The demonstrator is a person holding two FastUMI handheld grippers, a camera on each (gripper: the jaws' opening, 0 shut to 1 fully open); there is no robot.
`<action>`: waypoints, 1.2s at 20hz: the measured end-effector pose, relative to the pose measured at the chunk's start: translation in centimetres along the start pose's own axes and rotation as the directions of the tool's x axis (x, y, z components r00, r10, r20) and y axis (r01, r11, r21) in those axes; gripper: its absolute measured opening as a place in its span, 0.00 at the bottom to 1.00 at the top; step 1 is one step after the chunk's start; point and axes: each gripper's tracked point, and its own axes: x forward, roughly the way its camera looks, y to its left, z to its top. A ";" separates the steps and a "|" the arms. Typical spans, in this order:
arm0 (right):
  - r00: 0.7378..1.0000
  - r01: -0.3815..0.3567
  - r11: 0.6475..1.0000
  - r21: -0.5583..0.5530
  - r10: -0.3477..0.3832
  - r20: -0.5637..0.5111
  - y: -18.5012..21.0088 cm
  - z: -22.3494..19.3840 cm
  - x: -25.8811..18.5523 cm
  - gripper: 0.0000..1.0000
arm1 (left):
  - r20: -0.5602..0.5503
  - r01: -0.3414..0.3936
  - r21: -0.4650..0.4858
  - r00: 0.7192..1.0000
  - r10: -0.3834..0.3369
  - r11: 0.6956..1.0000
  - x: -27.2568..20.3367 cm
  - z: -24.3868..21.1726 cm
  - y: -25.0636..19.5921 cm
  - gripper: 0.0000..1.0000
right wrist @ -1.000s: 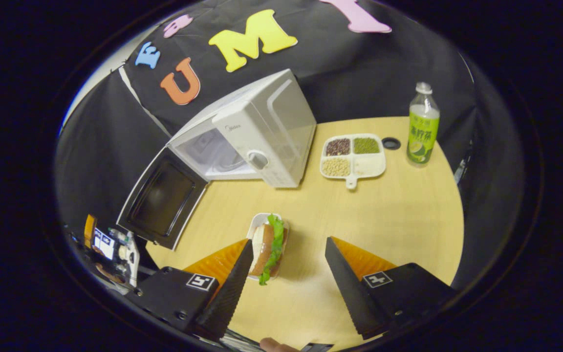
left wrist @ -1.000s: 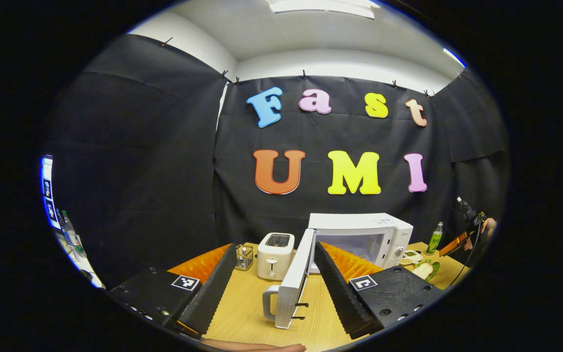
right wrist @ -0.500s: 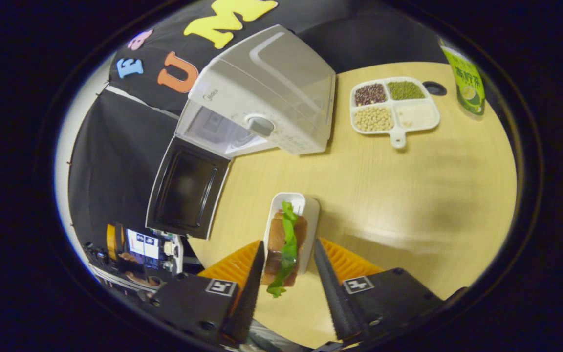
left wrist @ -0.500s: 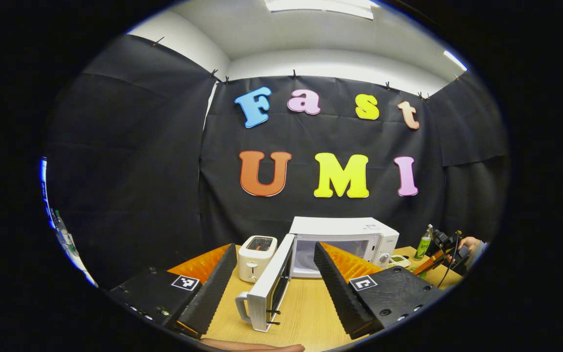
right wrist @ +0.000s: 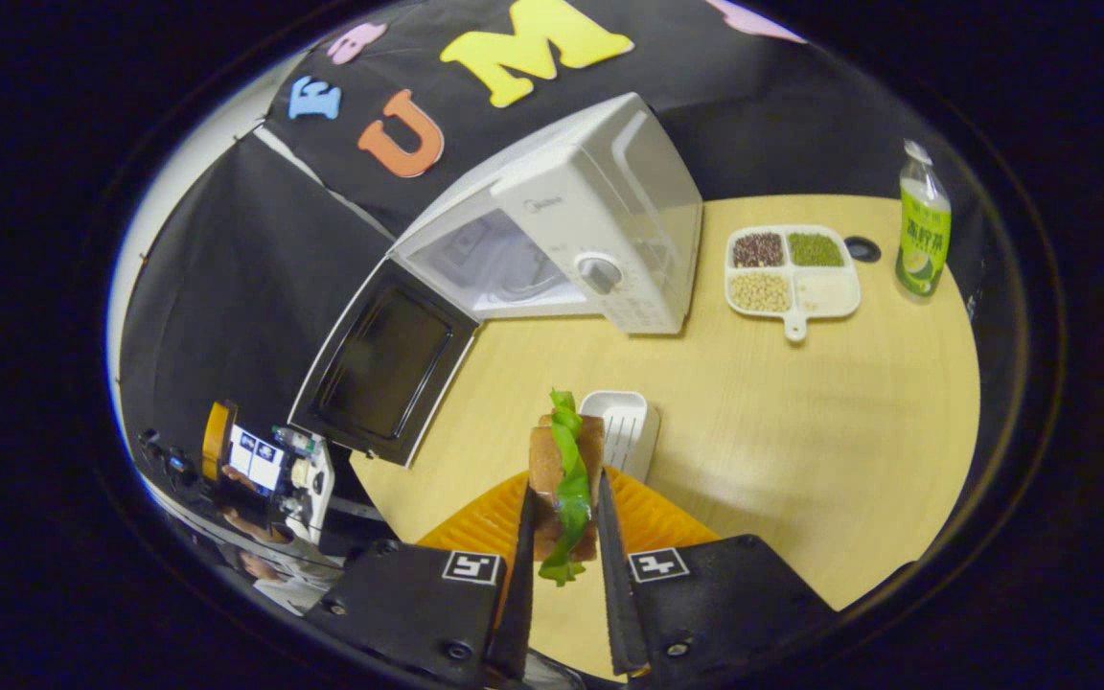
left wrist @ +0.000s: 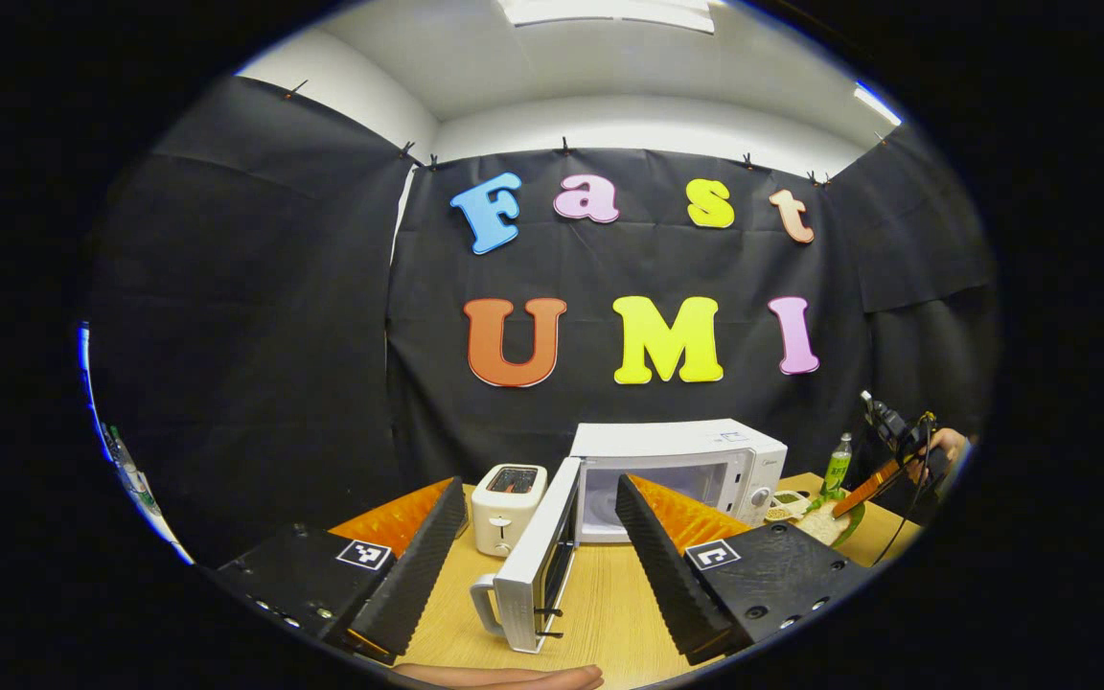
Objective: Open the microwave oven with the left hand, put the food in, and close the microwave oven.
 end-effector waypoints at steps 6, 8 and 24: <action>0.980 0.200 0.929 -0.312 -0.182 0.085 5.4 -1.1 -1.5 0.28 | 0.030 0.037 -0.017 0.999 -0.036 0.999 0.0 -0.5 1.0 0.95; 0.968 0.249 0.876 -0.413 -0.222 0.112 7.4 -1.5 -0.9 0.36 | 0.045 0.044 -0.026 0.998 -0.043 0.999 -0.5 -0.4 1.6 0.84; 0.875 0.462 0.652 -0.600 -0.226 0.428 21.0 -0.1 12.9 0.35 | 0.056 0.085 -0.012 0.995 -0.084 0.996 -4.5 -2.2 3.5 0.95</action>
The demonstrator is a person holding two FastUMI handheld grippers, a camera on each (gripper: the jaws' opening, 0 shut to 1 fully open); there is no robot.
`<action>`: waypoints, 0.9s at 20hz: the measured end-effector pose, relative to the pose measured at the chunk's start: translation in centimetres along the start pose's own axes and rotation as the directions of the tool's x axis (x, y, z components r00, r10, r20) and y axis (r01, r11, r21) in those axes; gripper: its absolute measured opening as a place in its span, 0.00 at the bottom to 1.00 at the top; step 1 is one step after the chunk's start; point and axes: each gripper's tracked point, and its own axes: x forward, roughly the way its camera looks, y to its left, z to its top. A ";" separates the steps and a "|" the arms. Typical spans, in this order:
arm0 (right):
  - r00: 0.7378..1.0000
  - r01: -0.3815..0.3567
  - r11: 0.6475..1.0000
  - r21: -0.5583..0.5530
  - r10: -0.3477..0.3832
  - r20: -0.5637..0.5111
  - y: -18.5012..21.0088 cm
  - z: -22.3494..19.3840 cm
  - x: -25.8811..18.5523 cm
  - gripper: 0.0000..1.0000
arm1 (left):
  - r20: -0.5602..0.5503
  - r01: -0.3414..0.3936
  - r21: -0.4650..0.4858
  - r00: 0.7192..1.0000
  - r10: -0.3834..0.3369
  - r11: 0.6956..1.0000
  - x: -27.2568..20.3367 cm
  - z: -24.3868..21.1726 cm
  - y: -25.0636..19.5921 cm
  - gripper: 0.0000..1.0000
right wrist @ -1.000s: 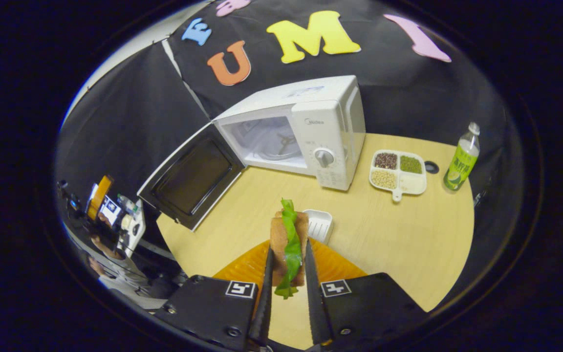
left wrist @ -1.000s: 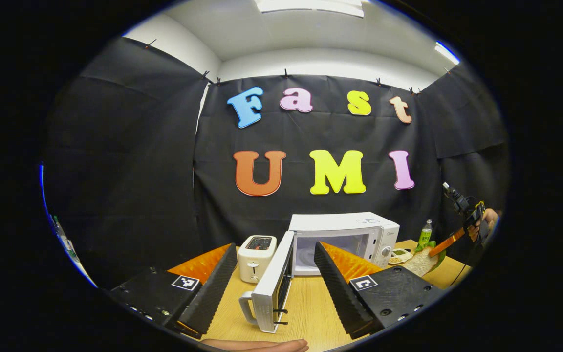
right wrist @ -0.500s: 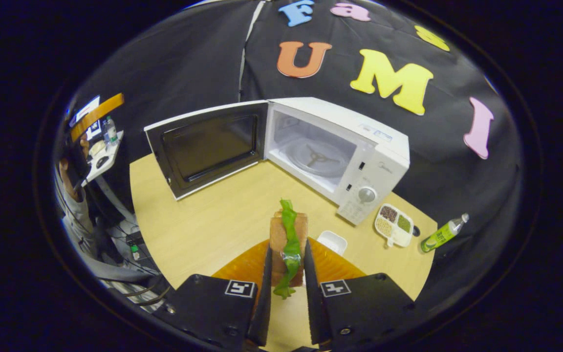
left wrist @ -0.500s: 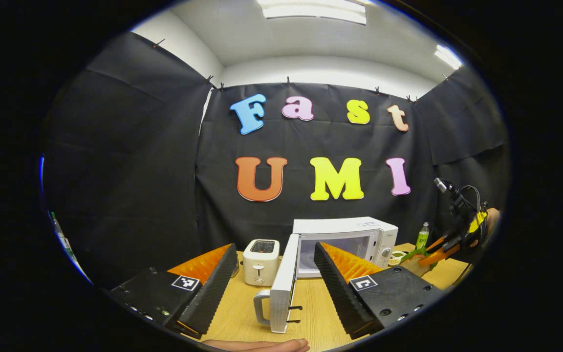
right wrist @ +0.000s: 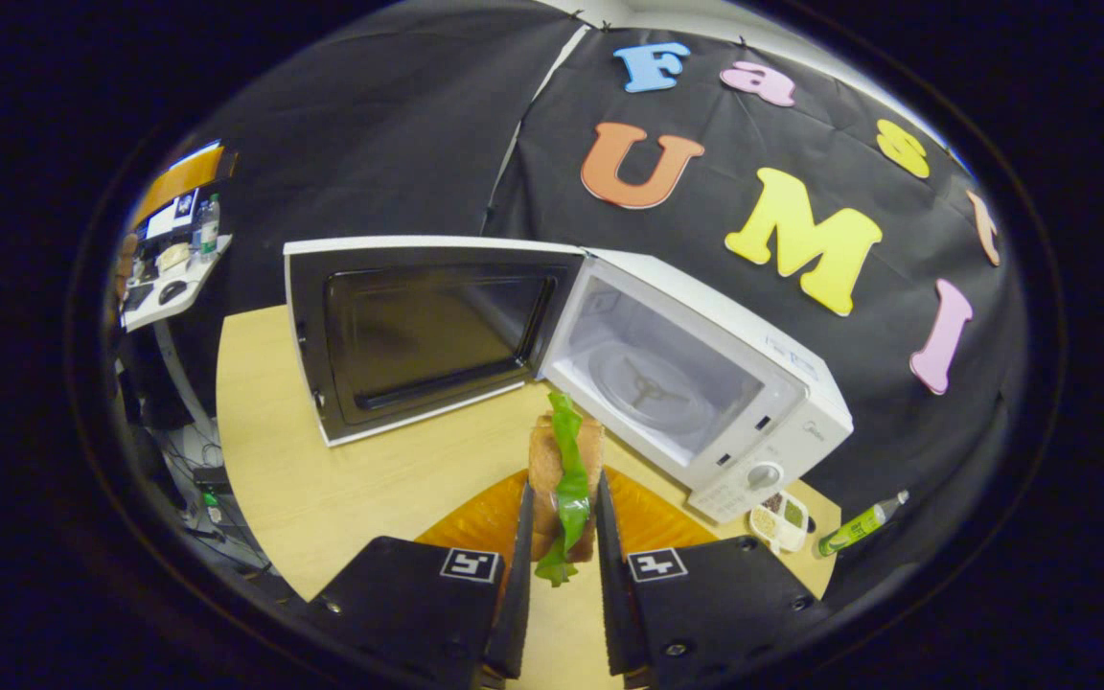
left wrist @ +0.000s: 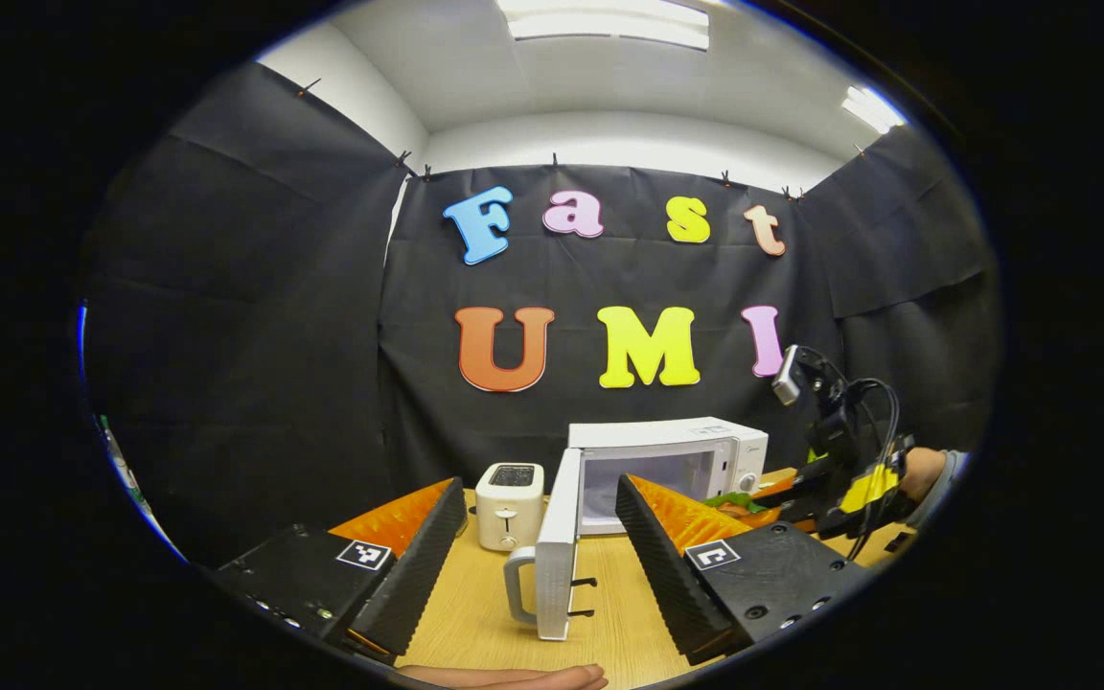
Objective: Open the microwave oven with the left hand, put the food in, and close the microwave oven.
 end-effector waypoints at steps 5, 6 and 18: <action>0.988 0.101 0.984 0.147 -0.116 0.100 0.4 2.3 4.4 0.35 | -0.003 -0.015 0.000 1.000 0.015 1.000 -0.7 -0.3 0.8 0.95; 0.983 0.122 0.975 0.185 -0.145 0.113 0.1 2.7 5.5 0.35 | -0.009 -0.014 0.001 1.000 0.014 1.000 -0.6 -0.6 0.8 0.95; 0.873 0.298 0.728 0.618 -0.470 0.133 -9.7 3.9 19.3 0.35 | -0.065 -0.086 -0.011 0.994 0.086 0.996 1.2 -3.1 4.7 0.95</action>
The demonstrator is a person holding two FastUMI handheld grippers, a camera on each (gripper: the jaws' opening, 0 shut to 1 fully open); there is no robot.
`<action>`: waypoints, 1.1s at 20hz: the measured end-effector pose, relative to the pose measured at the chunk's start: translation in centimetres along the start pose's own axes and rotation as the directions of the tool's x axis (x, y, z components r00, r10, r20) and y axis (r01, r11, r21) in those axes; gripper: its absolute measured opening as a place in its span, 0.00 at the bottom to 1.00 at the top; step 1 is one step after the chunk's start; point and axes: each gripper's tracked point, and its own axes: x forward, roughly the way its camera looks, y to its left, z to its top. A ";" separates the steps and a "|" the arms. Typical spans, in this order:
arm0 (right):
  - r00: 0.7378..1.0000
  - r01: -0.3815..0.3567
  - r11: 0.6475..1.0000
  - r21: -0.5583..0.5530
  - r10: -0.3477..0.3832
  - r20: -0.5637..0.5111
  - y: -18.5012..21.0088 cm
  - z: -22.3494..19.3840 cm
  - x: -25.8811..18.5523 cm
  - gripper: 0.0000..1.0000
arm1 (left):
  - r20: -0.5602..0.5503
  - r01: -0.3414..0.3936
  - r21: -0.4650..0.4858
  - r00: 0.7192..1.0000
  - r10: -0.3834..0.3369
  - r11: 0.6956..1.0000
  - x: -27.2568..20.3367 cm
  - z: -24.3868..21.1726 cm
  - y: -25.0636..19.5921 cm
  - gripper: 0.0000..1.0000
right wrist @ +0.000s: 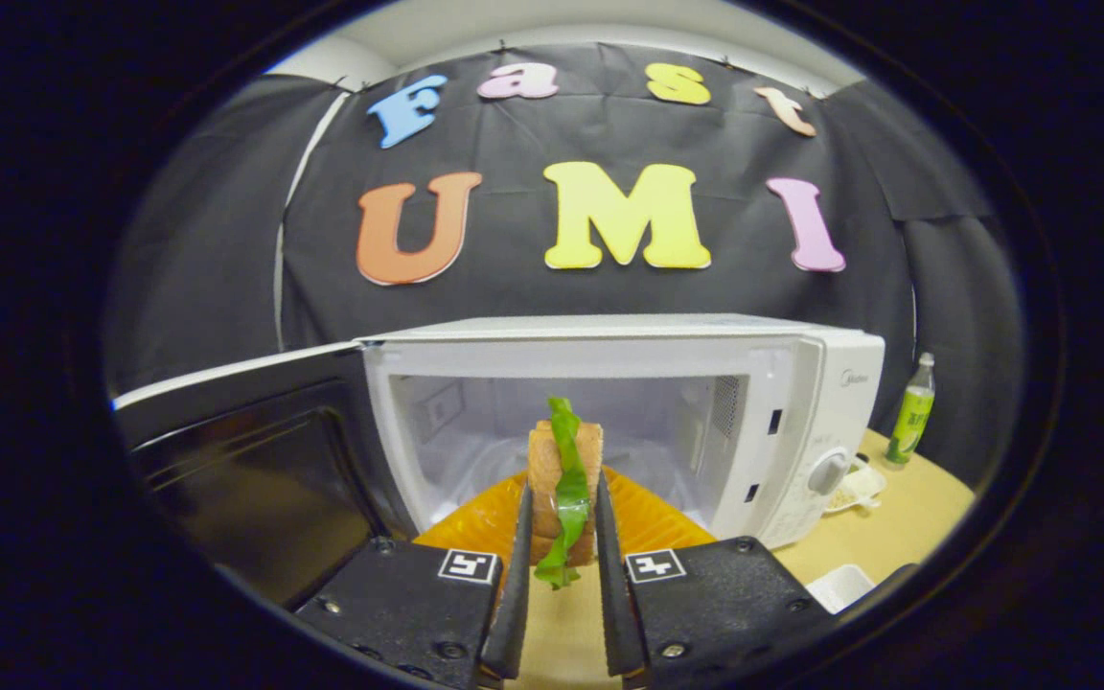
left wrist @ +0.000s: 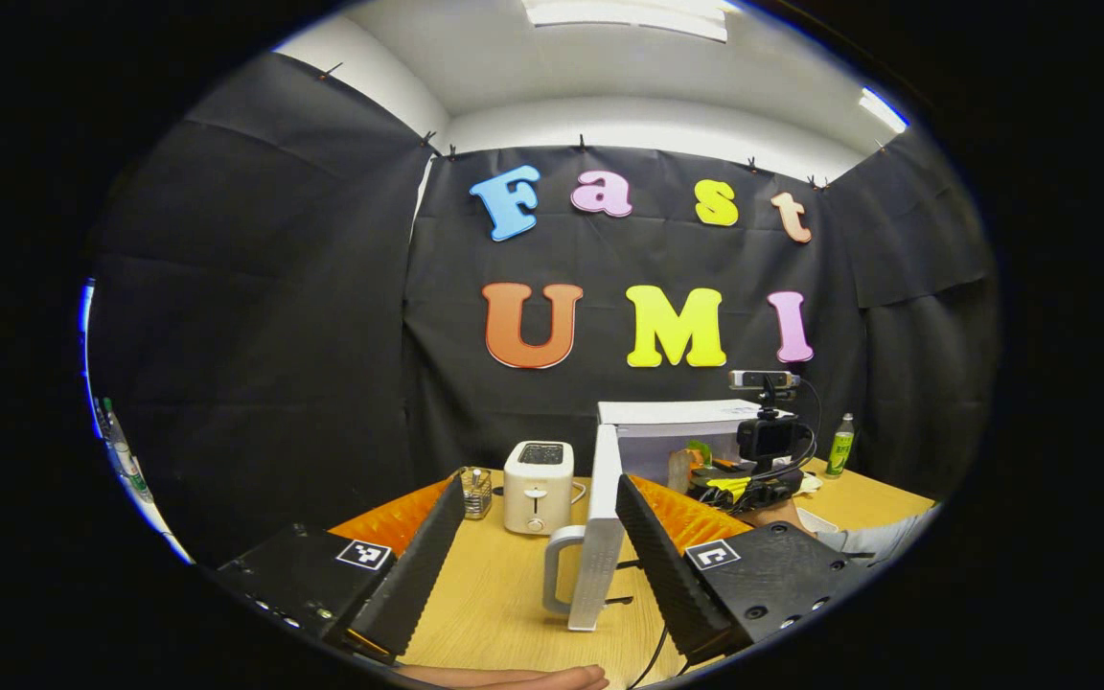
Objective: Open the microwave oven with the left hand, put the food in, and close the microwave oven.
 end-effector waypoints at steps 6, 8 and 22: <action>0.998 0.064 0.909 0.413 -0.068 -0.007 -1.4 0.0 6.7 0.36 | -0.024 -0.037 -0.028 0.999 0.037 0.999 1.4 -0.2 1.3 0.95; 0.996 0.089 0.850 0.519 -0.091 -0.022 -1.5 -0.4 7.9 0.36 | -0.017 -0.041 -0.043 0.999 0.040 0.998 1.9 0.2 1.3 0.95; 0.980 0.197 0.847 0.493 -0.177 -0.088 -4.7 -5.0 11.1 0.40 | -0.059 -0.069 -0.083 0.996 0.064 0.994 3.9 -1.8 1.5 0.95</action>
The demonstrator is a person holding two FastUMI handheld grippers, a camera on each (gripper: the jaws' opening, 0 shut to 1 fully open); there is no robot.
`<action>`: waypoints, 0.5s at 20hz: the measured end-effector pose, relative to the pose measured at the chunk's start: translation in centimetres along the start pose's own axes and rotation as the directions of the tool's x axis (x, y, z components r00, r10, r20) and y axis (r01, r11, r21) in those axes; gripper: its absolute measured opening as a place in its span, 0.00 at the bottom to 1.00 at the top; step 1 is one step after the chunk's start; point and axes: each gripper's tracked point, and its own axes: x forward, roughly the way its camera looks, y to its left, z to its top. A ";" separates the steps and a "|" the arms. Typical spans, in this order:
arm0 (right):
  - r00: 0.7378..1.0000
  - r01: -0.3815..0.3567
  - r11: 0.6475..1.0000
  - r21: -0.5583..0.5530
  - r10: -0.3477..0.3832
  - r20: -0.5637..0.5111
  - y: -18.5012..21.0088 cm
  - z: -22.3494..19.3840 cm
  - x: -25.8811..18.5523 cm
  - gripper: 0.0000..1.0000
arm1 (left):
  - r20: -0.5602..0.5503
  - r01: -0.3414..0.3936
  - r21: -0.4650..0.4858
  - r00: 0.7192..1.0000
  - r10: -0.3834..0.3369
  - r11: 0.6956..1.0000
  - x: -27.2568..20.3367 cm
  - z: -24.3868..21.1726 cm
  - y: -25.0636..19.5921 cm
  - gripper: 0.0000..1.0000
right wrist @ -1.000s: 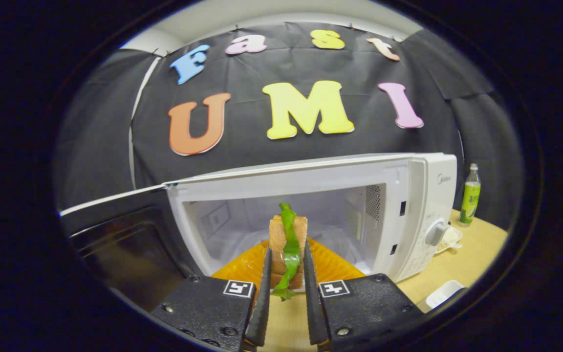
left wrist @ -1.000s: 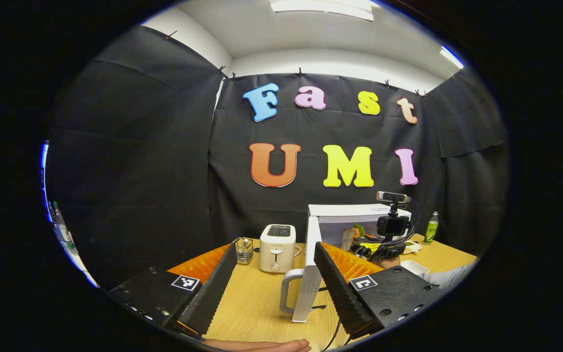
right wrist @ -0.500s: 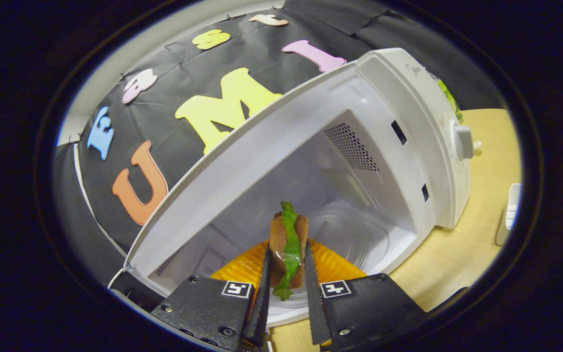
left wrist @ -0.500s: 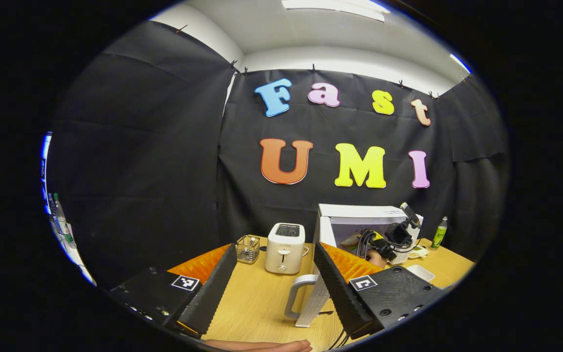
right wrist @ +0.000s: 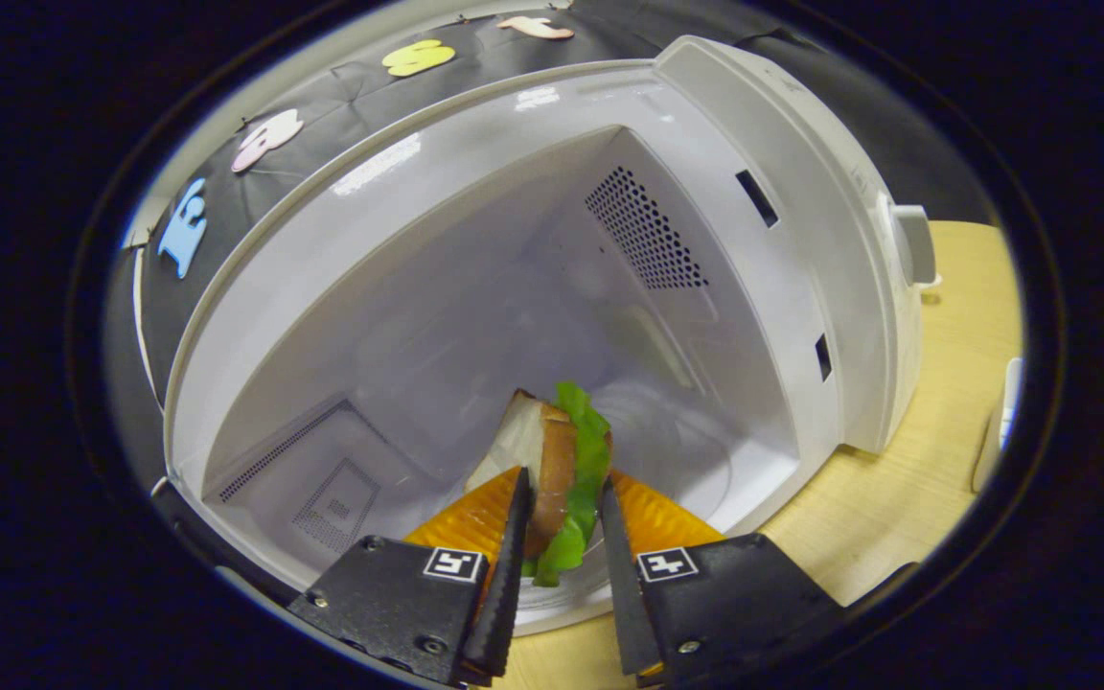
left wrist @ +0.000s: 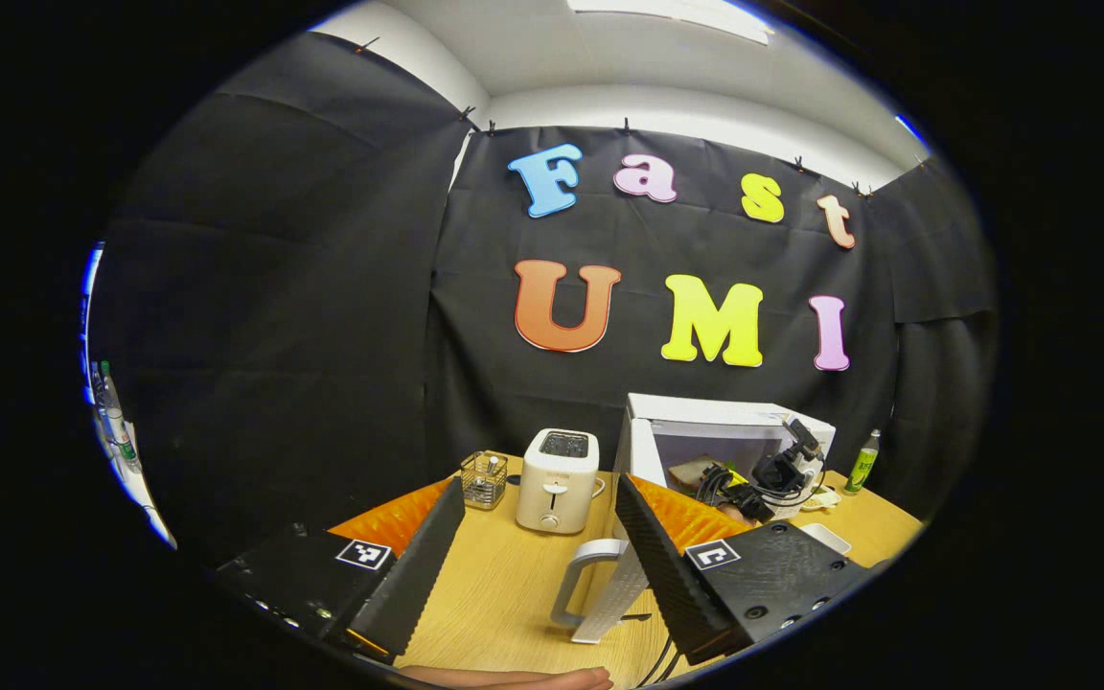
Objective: Open the microwave oven with the left hand, put the food in, and close the microwave oven.
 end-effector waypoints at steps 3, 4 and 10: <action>0.998 0.023 0.992 -0.124 -0.014 0.067 -0.3 0.5 -0.2 0.54 | -0.003 -0.018 0.015 1.000 0.018 1.000 -0.1 -0.4 0.4 0.95; 0.994 0.047 0.982 -0.186 -0.028 0.106 -0.7 1.1 -0.3 0.50 | 0.000 -0.028 0.028 1.000 0.028 0.999 -0.2 -0.6 0.7 0.95; 0.975 0.101 0.903 -0.418 -0.006 0.223 -1.3 2.1 -2.0 0.90 | 0.034 -0.062 0.079 0.998 0.059 0.995 -1.0 -0.2 2.0 0.95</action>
